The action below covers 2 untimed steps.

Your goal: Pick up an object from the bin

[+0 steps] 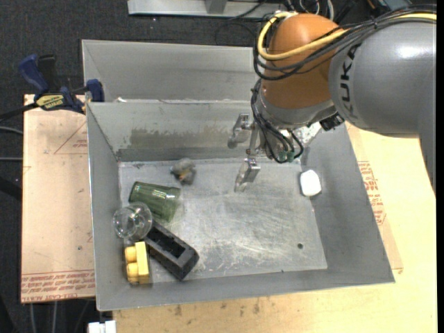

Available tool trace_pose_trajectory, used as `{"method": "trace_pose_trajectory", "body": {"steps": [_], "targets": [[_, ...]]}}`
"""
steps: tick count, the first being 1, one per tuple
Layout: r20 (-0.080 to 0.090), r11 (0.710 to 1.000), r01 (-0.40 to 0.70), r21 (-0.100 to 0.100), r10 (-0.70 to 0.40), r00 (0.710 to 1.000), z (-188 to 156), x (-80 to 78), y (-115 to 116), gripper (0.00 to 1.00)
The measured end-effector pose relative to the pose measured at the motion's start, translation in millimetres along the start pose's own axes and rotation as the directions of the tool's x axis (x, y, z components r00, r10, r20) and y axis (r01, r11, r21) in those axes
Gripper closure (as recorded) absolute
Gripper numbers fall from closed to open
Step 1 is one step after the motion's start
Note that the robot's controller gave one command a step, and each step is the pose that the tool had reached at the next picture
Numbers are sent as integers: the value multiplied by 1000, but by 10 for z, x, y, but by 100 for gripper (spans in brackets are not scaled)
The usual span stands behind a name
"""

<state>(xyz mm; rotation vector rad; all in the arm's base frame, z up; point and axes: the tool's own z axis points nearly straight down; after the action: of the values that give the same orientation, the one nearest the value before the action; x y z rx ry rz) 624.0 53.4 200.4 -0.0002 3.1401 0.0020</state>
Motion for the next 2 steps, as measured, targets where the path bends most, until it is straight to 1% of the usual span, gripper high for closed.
{"method": "trace_pose_trajectory", "body": {"steps": [1,2], "targets": [[7,998,-70,-1,70,998,615,-151,584,0],[5,988,152,1,-152,988,791,-239,823,0]]}}
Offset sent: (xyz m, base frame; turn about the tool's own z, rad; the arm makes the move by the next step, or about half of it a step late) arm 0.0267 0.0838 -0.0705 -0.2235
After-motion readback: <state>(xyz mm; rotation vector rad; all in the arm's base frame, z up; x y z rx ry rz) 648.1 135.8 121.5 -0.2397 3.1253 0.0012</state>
